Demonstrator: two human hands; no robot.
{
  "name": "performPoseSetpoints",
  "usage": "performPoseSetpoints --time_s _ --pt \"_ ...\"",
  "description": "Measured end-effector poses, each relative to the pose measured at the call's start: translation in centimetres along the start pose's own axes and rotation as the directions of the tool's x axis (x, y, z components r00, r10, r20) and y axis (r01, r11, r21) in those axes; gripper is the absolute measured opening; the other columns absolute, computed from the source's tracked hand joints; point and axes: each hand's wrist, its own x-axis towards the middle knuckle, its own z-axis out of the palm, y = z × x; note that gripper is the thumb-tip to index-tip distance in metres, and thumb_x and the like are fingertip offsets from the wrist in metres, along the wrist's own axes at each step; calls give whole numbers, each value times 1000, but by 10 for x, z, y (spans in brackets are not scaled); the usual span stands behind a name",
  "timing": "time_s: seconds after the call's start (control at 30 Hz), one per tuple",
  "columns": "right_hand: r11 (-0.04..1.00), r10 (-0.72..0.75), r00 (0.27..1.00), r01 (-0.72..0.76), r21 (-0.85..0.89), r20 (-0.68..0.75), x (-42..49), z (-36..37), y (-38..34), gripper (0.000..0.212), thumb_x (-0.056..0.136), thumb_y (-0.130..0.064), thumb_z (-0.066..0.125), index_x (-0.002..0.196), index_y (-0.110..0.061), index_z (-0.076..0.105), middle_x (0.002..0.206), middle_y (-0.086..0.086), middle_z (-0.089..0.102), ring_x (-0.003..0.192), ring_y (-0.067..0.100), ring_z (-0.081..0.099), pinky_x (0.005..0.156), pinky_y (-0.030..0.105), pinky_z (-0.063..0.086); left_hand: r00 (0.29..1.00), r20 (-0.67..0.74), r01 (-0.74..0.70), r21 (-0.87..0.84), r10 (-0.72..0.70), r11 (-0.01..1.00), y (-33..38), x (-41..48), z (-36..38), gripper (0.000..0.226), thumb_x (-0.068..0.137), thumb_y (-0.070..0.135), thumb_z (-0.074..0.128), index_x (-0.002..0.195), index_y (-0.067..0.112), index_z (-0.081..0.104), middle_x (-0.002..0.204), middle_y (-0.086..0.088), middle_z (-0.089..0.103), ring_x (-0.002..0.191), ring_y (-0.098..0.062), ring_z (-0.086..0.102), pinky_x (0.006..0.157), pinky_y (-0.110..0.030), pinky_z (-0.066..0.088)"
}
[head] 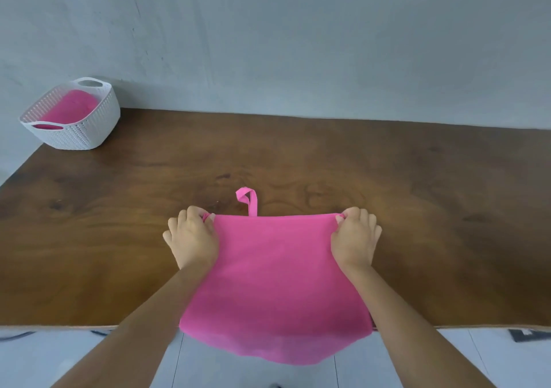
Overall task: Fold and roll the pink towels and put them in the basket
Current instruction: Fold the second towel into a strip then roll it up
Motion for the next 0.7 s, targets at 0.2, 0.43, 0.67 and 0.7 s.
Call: performPoseSetpoints --time_s 0.2,0.43,0.67,0.7 --pt "999 -23 1000 24 -42 20 40 18 -11 12 103 -19 48 104 -13 58 104 5 56 102 26 46 91 41 35 1000 0 -23 36 23 999 16 34 20 11 102 26 57 101 15 61 106 -5 61 103 -31 46 87 -43 29" --pt "996 -52 998 53 -74 24 86 40 -27 10 102 -16 48 100 -11 57 102 8 55 101 29 45 88 41 32 1000 2 -21 47 21 999 32 73 39 11 102 23 55 103 16 63 109 -5 62 105 -31 47 89 -42 30" --pt "996 -47 999 47 -80 -1 127 62 -43 10 101 -16 49 102 -9 57 104 10 55 103 31 45 89 43 32 1000 -2 -18 48 18 999 45 113 58 11 102 23 53 104 17 62 111 -3 61 107 -30 47 92 -43 31" --pt "996 -47 999 47 -82 -5 133 66 -45 10 101 -16 50 101 -9 57 103 10 55 103 32 45 89 43 31 1000 -1 -19 44 19 999 47 121 61 11 102 23 53 104 18 62 111 -3 62 108 -30 47 92 -43 31"
